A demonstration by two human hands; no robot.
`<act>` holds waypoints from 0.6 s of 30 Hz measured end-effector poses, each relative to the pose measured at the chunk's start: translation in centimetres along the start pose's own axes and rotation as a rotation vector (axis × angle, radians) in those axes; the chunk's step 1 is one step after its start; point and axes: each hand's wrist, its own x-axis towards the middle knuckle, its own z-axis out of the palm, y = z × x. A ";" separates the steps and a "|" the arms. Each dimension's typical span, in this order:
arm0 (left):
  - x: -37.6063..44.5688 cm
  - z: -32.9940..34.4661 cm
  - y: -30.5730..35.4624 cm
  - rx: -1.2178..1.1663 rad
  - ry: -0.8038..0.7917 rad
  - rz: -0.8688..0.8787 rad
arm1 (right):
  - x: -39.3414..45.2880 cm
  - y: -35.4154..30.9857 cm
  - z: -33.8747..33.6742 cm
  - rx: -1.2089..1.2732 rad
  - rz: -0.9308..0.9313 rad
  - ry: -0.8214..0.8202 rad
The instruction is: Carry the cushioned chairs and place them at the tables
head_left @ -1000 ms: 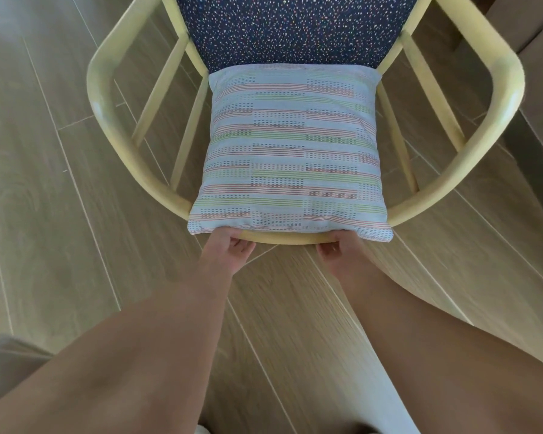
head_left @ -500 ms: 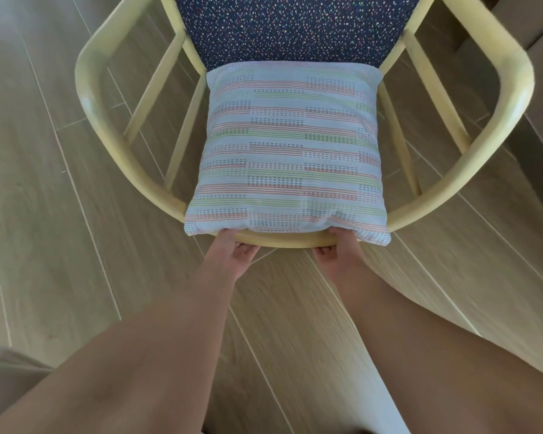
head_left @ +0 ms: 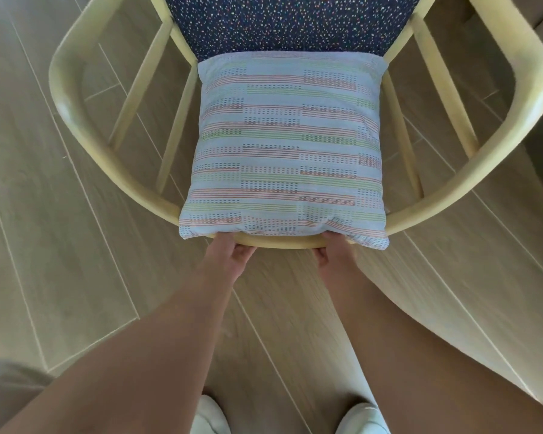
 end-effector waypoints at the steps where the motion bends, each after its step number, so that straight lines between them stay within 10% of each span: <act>1: -0.5 -0.1 0.0 0.009 0.009 0.000 | -0.5 0.1 -0.2 -0.015 -0.010 0.002; 18: -18.9 -1.8 2.7 0.150 0.110 -0.084 | -17.9 -1.1 -5.8 -0.157 -0.029 0.028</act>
